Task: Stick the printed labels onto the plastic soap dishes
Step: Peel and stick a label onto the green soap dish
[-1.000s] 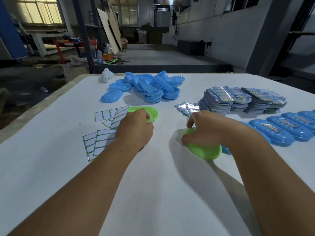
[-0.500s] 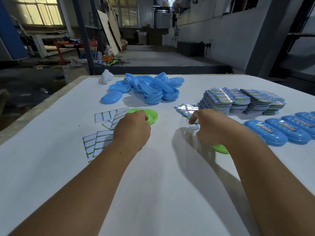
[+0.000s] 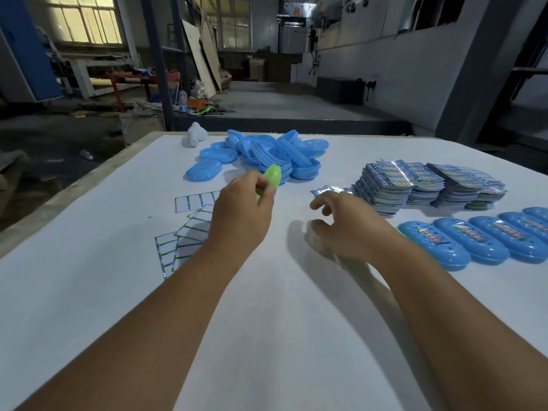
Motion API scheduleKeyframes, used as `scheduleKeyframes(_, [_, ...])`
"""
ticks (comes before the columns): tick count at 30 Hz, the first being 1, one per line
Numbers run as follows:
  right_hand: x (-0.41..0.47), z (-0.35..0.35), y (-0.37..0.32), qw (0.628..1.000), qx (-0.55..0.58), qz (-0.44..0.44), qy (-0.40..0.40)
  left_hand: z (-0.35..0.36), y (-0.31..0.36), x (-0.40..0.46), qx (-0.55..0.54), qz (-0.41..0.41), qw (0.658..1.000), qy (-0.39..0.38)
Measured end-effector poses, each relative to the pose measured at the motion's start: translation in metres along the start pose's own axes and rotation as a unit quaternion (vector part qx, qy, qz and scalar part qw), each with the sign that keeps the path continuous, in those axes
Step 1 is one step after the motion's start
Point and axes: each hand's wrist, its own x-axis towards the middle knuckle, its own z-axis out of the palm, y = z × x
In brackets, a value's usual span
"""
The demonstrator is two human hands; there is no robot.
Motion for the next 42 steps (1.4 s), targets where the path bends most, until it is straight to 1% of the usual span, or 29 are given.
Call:
scheduleKeyframes(2, [0.001, 0.004, -0.003, 0.998, 0.058, -0.013, 0.030, 0.000, 0.003, 0.001, -0.099, -0.042, 0.994, -0.007])
scheduleKeyframes(4, [0.002, 0.006, -0.007, 0.992, 0.112, -0.025, 0.054, 0.001, 0.007, 0.003, -0.203, -0.108, 0.973, -0.027])
scheduleKeyframes(6, [0.002, 0.006, -0.009, 0.986, 0.149, -0.034, 0.060, 0.003, 0.010, 0.005, -0.289, -0.185, 0.938, -0.054])
scheduleKeyframes(8, [0.002, 0.005, -0.011, 0.981, 0.181, -0.045, 0.060, 0.005, 0.014, 0.004, -0.368, -0.245, 0.893, -0.090])
scheduleKeyframes(10, [0.003, 0.004, -0.012, 0.977, 0.193, -0.059, 0.064, 0.006, 0.018, 0.002, -0.439, -0.278, 0.847, -0.113])
scheduleKeyframes(11, [0.003, 0.004, -0.011, 0.977, 0.192, -0.061, 0.064, 0.006, 0.018, 0.001, -0.461, -0.289, 0.831, -0.118])
scheduleKeyframes(12, [0.004, 0.004, -0.010, 0.978, 0.188, -0.060, 0.064, 0.005, 0.018, 0.001, -0.465, -0.297, 0.825, -0.120])
scheduleKeyframes(13, [0.005, 0.004, -0.009, 0.980, 0.181, -0.057, 0.064, 0.004, 0.018, 0.000, -0.440, -0.298, 0.839, -0.119])
scheduleKeyframes(14, [0.006, 0.005, -0.008, 0.982, 0.167, -0.052, 0.064, 0.003, 0.015, -0.001, -0.368, -0.284, 0.877, -0.117])
scheduleKeyframes(15, [0.007, 0.005, -0.006, 0.986, 0.146, -0.048, 0.065, 0.002, 0.011, -0.002, -0.254, -0.250, 0.927, -0.113])
scheduleKeyframes(16, [0.007, 0.005, -0.005, 0.989, 0.123, -0.042, 0.064, 0.003, 0.006, -0.004, -0.119, -0.202, 0.967, -0.099])
scheduleKeyframes(17, [0.008, 0.005, -0.004, 0.992, 0.105, -0.036, 0.057, 0.002, 0.003, -0.006, -0.008, -0.151, 0.985, -0.084])
scheduleKeyframes(18, [0.008, 0.005, -0.004, 0.994, 0.095, -0.033, 0.045, 0.001, 0.004, -0.008, 0.059, -0.112, 0.989, -0.078])
scheduleKeyframes(19, [0.007, 0.004, -0.004, 0.995, 0.092, -0.031, 0.030, 0.000, 0.005, -0.009, 0.076, -0.088, 0.990, -0.079])
scheduleKeyframes(22, [0.003, 0.004, -0.008, 0.994, 0.099, -0.035, -0.013, 0.000, 0.005, -0.008, 0.038, -0.005, 0.994, -0.099])
scheduleKeyframes(24, [0.001, 0.003, -0.009, 0.995, 0.090, -0.039, -0.034, -0.001, 0.005, -0.009, 0.024, 0.043, 0.989, -0.137])
scheduleKeyframes(28, [-0.001, 0.000, -0.009, 0.994, 0.081, -0.037, -0.064, -0.001, 0.003, -0.011, 0.024, 0.059, 0.973, -0.223])
scheduleKeyframes(30, [-0.002, -0.001, -0.009, 0.993, 0.076, -0.040, -0.077, -0.001, 0.002, -0.011, 0.032, 0.050, 0.968, -0.245])
scheduleKeyframes(32, [-0.001, 0.000, -0.009, 0.993, 0.076, -0.040, -0.084, -0.001, 0.001, -0.011, 0.043, 0.048, 0.966, -0.250])
scheduleKeyframes(34, [0.003, 0.000, -0.005, 0.994, 0.084, -0.019, -0.069, 0.000, 0.000, -0.011, 0.064, 0.052, 0.965, -0.249])
scheduleKeyframes(35, [0.006, 0.001, -0.003, 0.996, 0.081, -0.001, -0.046, 0.000, 0.000, -0.010, 0.073, 0.052, 0.965, -0.248])
scheduleKeyframes(38, [0.013, -0.001, 0.007, 0.996, 0.004, 0.067, 0.053, 0.001, -0.001, -0.010, 0.080, 0.043, 0.964, -0.248])
scheduleKeyframes(39, [0.015, -0.001, 0.011, 0.993, -0.026, 0.091, 0.073, 0.001, -0.001, -0.010, 0.080, 0.042, 0.964, -0.249])
scheduleKeyframes(40, [0.017, -0.002, 0.014, 0.990, -0.049, 0.108, 0.082, 0.001, -0.001, -0.010, 0.080, 0.041, 0.964, -0.250])
scheduleKeyframes(42, [0.020, -0.003, 0.020, 0.986, -0.076, 0.128, 0.071, 0.001, -0.002, -0.010, 0.080, 0.038, 0.963, -0.253])
